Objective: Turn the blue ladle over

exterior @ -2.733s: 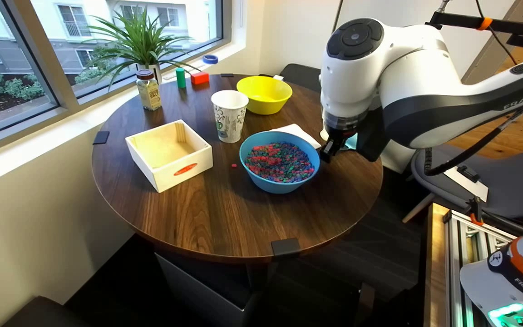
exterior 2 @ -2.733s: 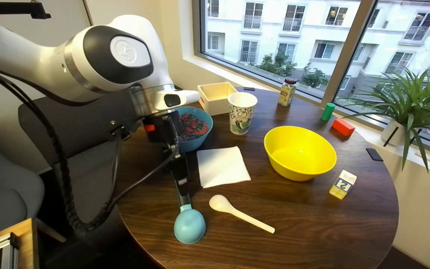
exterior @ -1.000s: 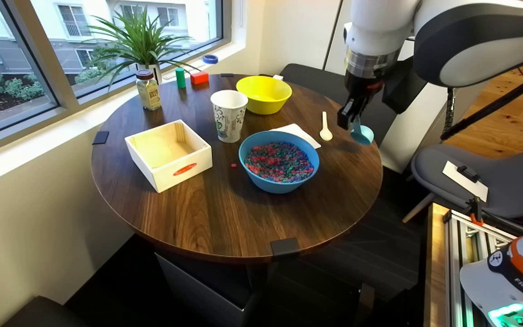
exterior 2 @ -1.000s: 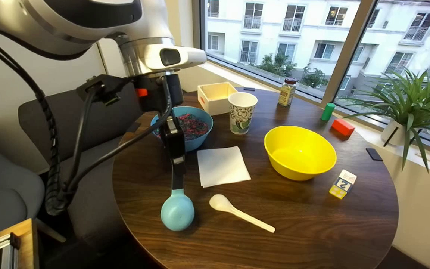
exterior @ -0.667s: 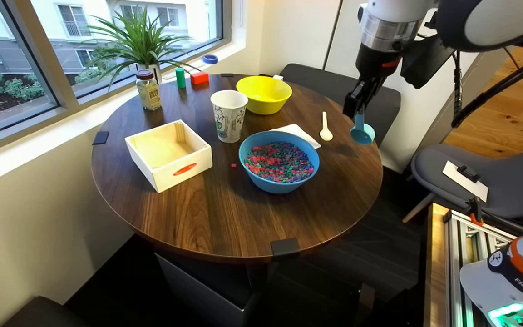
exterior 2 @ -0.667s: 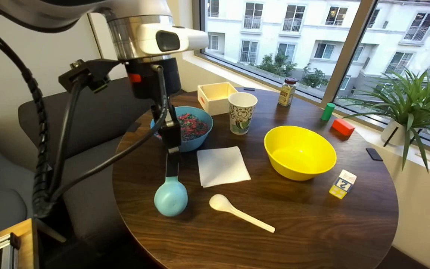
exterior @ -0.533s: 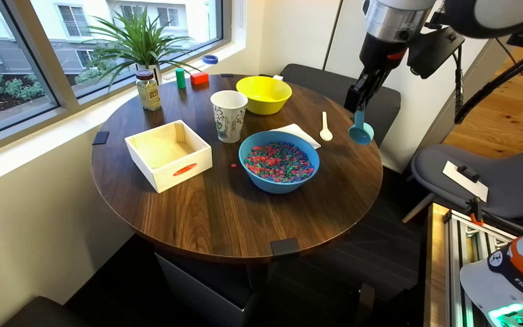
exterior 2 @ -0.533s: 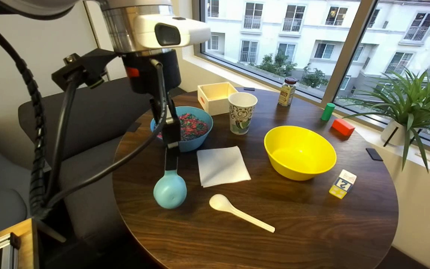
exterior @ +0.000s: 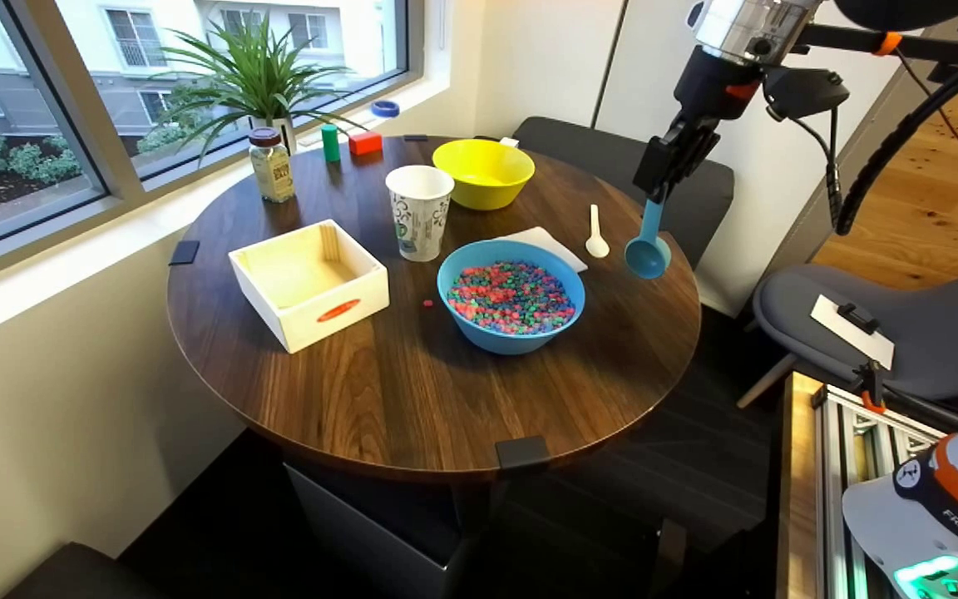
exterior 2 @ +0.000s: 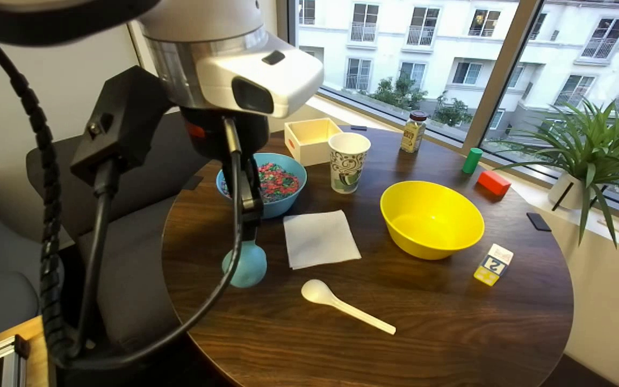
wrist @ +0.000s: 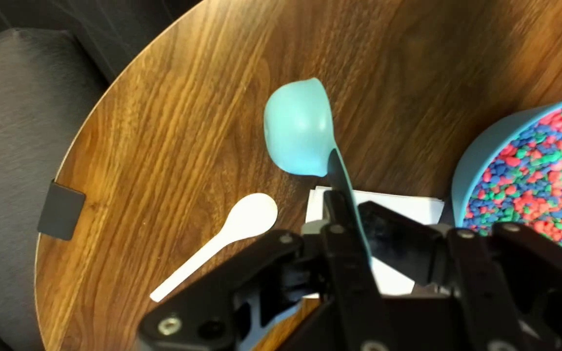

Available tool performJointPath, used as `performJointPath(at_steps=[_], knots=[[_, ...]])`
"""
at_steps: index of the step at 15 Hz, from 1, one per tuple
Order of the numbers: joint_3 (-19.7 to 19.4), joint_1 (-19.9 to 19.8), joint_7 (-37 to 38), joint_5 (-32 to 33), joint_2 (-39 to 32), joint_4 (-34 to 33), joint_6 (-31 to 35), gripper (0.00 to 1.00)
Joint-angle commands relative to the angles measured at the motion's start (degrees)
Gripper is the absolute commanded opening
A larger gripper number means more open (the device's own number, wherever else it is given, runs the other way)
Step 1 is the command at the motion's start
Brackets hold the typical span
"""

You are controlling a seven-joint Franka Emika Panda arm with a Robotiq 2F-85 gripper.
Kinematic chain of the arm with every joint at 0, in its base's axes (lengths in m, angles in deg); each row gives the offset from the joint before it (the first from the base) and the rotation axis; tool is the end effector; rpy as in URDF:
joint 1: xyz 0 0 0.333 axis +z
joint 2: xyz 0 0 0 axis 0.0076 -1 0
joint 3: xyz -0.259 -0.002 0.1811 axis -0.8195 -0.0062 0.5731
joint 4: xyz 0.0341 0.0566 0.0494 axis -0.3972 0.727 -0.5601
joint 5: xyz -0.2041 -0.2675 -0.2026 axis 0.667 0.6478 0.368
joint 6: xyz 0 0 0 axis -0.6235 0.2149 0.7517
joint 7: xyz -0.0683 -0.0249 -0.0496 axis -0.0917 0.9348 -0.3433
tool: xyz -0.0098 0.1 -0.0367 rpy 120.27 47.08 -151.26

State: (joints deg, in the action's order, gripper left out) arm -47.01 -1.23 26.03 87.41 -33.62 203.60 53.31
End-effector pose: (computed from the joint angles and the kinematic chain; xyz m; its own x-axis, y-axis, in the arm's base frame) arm 0.4465 -0.0370 0.4932 0.9513 -0.2915 0.1002 -0.2852 -0.9557 -0.0726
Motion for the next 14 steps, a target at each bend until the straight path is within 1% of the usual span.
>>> performJointPath(at_steps=[1, 4, 9, 14], knots=[[-1.4, -0.6, -4.2, -6.0, 1.7, 4.1, 3.5, 0.03], [-2.3, -0.7, -7.4, -9.5, 2.2, 5.6, 5.7, 0.03], [-3.7, -0.6, -11.2, -14.6, 2.4, 7.0, 5.9, 0.03], [-5.5, -0.2, -17.5, -20.6, 2.8, 8.3, 6.7, 0.03]])
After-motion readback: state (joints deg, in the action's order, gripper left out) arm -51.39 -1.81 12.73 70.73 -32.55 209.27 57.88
